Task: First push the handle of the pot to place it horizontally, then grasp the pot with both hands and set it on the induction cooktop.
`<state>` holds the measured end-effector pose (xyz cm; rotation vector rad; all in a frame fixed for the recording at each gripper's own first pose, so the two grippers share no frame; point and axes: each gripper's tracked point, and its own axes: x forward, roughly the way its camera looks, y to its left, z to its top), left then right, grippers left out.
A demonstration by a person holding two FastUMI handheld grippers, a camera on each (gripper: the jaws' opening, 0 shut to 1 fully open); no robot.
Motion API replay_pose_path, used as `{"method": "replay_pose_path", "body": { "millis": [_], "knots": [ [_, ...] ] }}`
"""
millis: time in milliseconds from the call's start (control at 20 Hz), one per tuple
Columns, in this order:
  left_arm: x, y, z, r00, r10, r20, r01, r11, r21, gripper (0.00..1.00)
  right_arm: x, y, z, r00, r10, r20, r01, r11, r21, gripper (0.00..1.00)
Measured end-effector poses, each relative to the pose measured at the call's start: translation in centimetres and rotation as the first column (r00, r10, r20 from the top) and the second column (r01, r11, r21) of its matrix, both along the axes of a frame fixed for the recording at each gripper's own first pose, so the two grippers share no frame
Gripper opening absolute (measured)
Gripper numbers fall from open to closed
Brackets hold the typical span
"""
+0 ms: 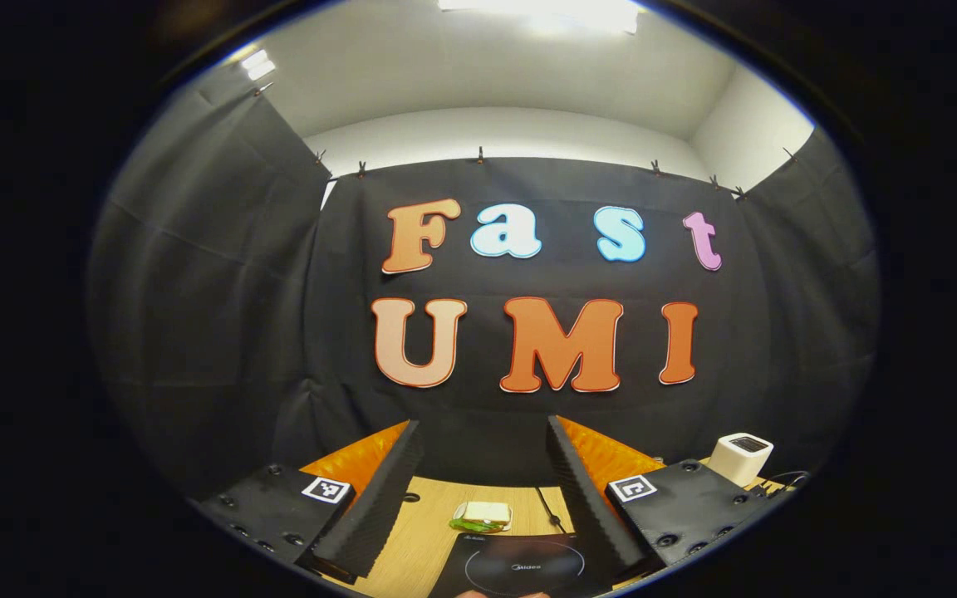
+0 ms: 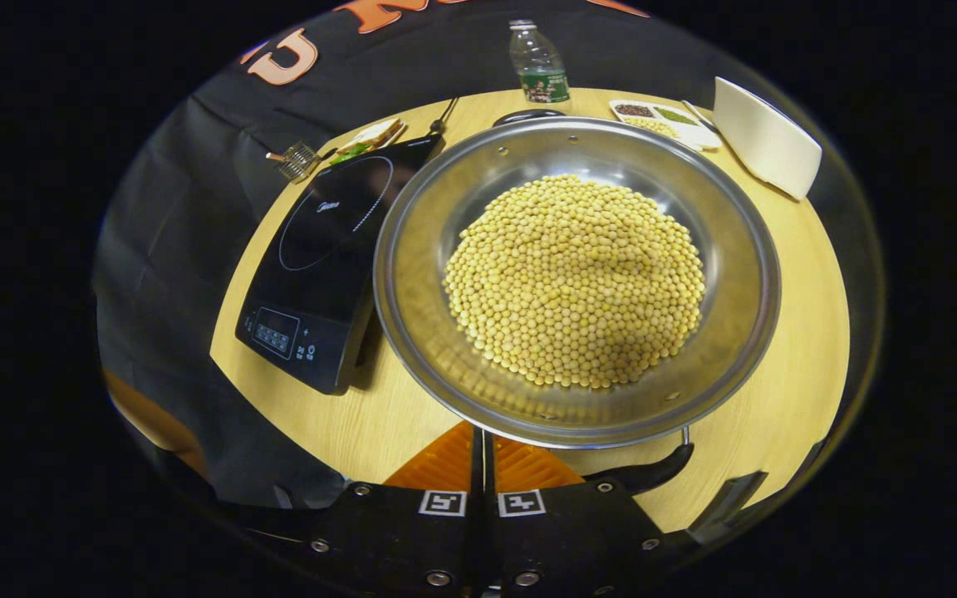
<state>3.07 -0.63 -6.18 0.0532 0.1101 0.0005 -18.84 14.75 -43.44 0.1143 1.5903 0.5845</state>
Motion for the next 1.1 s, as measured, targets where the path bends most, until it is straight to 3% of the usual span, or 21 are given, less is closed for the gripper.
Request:
{"method": "replay_pose_path", "body": {
  "millis": [300, 850, 1100],
  "knots": [
    [1.3, -3.5, -0.3, 0.997, -0.082, -0.009, 0.082, 0.997, -0.011, 0.98, 1.9, -4.4, -1.3, 0.998, -0.066, 0.007, 0.066, 0.996, -0.063, 0.00],
    [2.3, -3.1, -0.6, 0.998, -0.063, -0.009, 0.063, 0.998, 0.006, 0.97, 5.6, -9.8, -4.0, 0.992, -0.109, 0.056, 0.117, 0.979, -0.170, 0.00],
    [2.4, -2.9, -1.2, 0.997, -0.072, -0.024, 0.072, 0.997, -0.001, 0.98, 7.9, -13.1, -6.1, 0.982, -0.152, 0.115, 0.179, 0.939, -0.293, 0.00]
  ]
}}
